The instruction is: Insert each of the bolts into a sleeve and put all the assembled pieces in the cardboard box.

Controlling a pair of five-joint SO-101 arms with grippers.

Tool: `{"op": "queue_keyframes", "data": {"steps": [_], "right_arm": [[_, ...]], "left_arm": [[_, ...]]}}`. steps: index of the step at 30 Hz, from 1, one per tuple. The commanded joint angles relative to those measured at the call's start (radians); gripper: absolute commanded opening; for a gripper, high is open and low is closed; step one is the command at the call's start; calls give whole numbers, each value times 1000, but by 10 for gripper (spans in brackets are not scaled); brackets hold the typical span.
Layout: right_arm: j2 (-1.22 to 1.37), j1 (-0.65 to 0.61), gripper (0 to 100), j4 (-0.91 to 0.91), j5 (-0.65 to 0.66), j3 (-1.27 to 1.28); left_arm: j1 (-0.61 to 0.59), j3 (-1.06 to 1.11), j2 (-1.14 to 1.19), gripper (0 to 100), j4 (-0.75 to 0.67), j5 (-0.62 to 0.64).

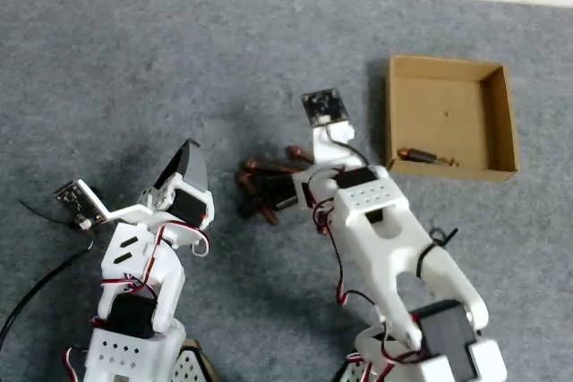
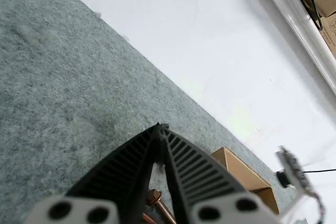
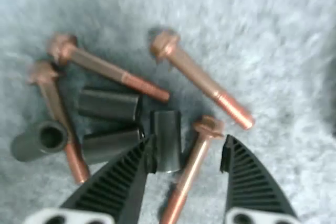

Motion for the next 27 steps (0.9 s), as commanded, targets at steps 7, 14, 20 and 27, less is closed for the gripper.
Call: {"op": "queue_keyframes", "data": {"steps": [7, 14, 20, 27], "right_arm": [[76, -45, 188, -24, 72, -67], [128, -50, 188, -30, 68, -74], [214, -45, 188, -93, 74, -74], [226, -44, 188, -93, 74, -74]], "left_arm": [[-5, 21, -1, 10, -5, 9], [7, 21, -1, 10, -5, 9], [15, 21, -1, 10, -5, 9], [15, 21, -1, 10, -5, 9]]}}
